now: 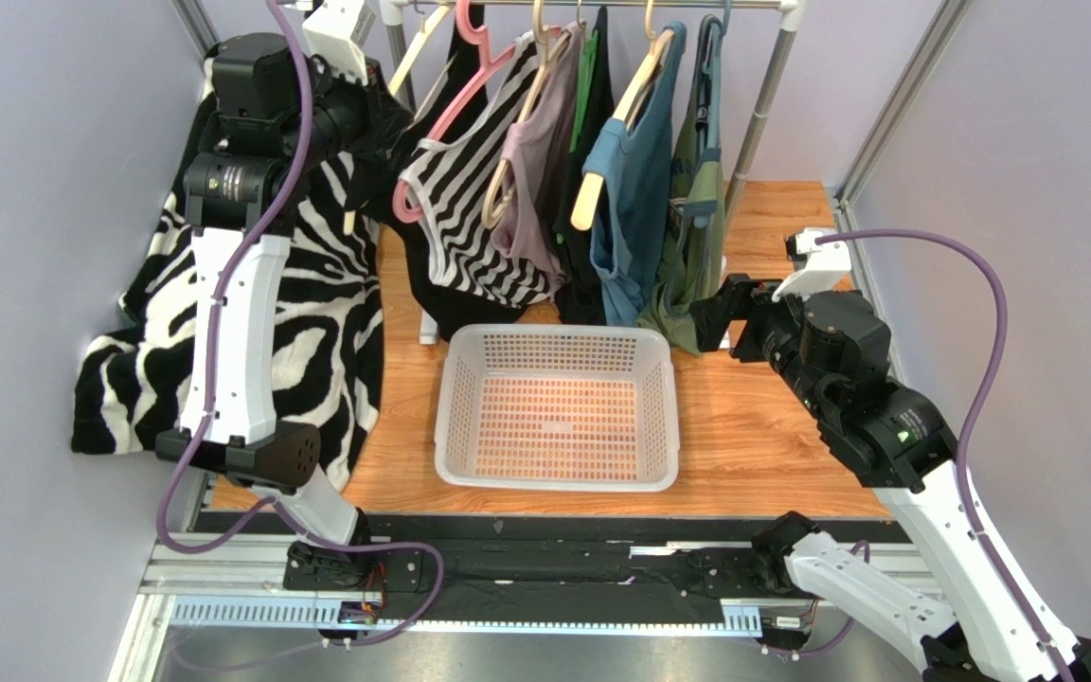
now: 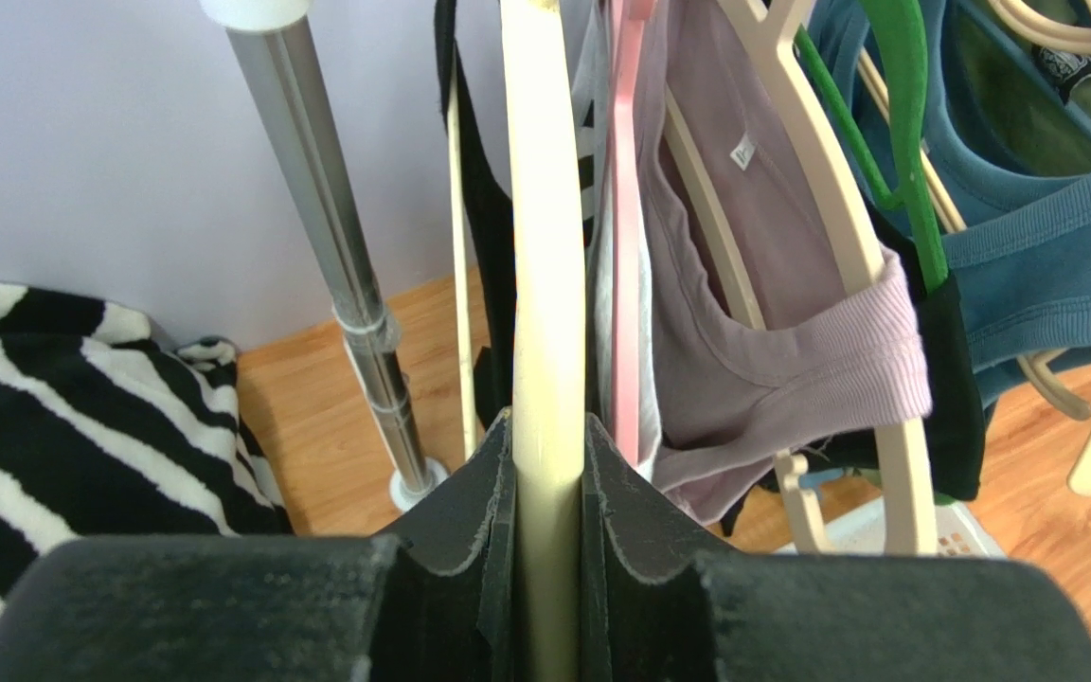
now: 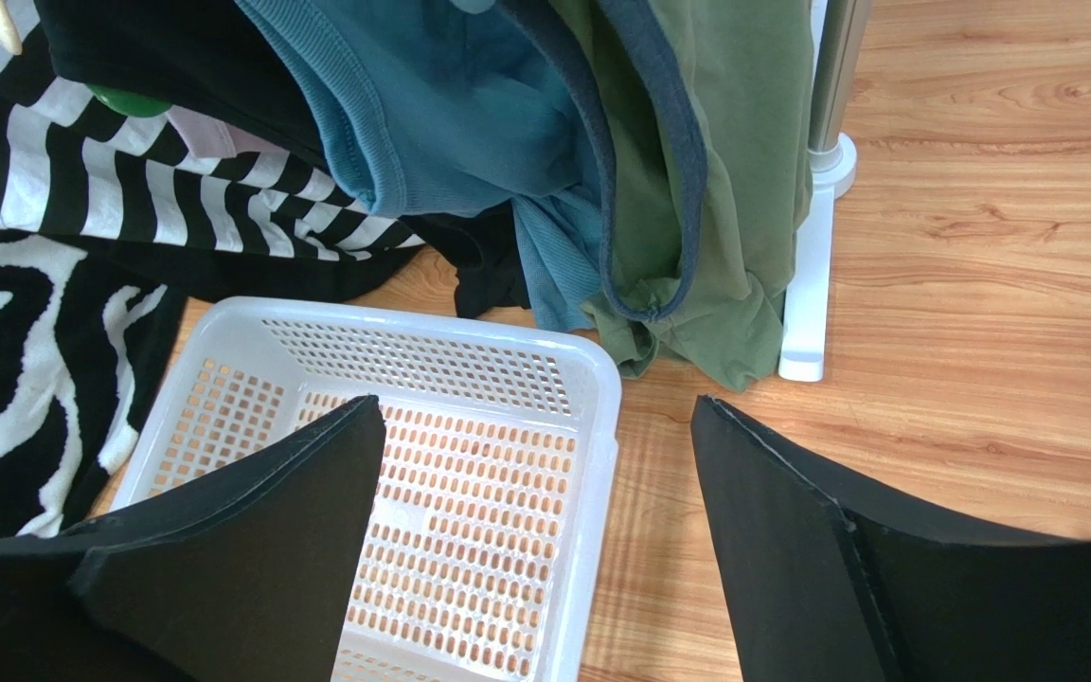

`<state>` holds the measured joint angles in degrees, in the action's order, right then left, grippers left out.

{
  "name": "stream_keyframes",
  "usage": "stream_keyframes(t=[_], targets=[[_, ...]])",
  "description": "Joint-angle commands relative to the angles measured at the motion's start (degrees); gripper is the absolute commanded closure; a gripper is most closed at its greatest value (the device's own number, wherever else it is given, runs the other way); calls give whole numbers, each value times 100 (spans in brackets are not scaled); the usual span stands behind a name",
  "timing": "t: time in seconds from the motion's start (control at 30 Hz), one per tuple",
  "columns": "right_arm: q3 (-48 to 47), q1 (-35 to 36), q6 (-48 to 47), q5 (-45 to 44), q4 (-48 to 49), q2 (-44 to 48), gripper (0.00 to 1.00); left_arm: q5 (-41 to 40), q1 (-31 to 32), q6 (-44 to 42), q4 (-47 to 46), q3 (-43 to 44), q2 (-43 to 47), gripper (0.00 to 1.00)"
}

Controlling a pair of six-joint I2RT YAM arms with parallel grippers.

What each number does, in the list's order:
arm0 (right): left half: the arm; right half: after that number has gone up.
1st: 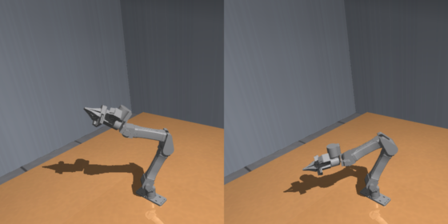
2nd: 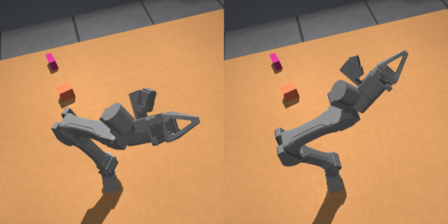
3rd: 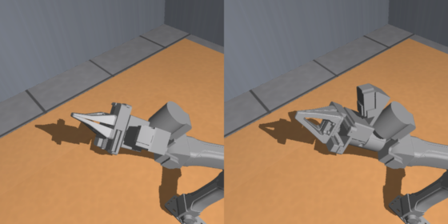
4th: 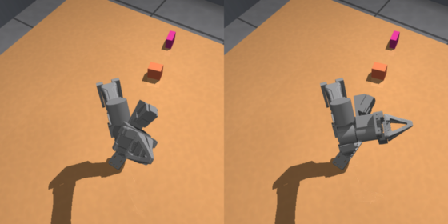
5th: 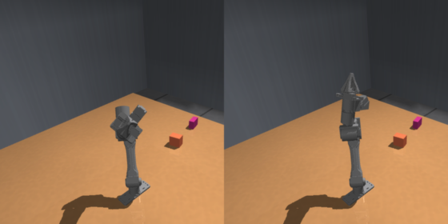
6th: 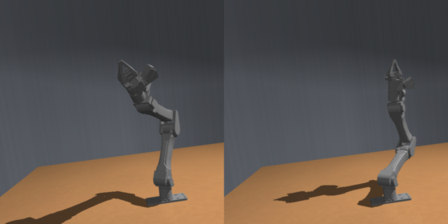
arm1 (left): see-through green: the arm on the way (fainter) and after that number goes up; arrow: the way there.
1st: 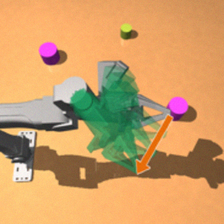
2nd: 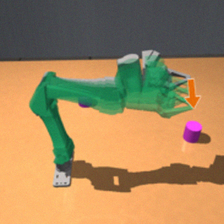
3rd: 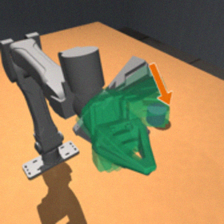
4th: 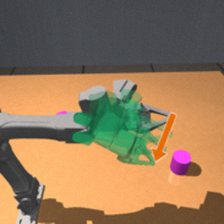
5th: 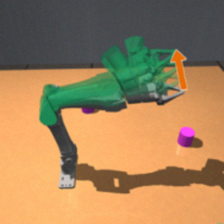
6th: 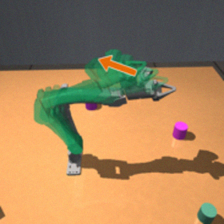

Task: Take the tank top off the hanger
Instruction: Pick up the hanger from the clothesline.

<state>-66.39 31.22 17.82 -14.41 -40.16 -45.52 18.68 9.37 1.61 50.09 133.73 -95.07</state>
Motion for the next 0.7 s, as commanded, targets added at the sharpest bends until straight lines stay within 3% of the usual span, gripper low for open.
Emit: stream_keyframes(t=[0.0, 0.23, 0.47, 0.67], targets=[[-23, 24, 37, 18, 9, 131, 16, -284, 21, -117, -561, -355, 760, 100], [-111, 33, 2, 9, -27, 192, 16, -602, 13, -363, -491, -1543, 1675, 100], [-234, 24, 11, 53, -88, 262, 16, -312, 13, -363, 404, -1342, 2026, 100], [-348, 33, -25, 35, -220, 412, 16, -251, 13, -292, 880, -437, 2606, 100]])
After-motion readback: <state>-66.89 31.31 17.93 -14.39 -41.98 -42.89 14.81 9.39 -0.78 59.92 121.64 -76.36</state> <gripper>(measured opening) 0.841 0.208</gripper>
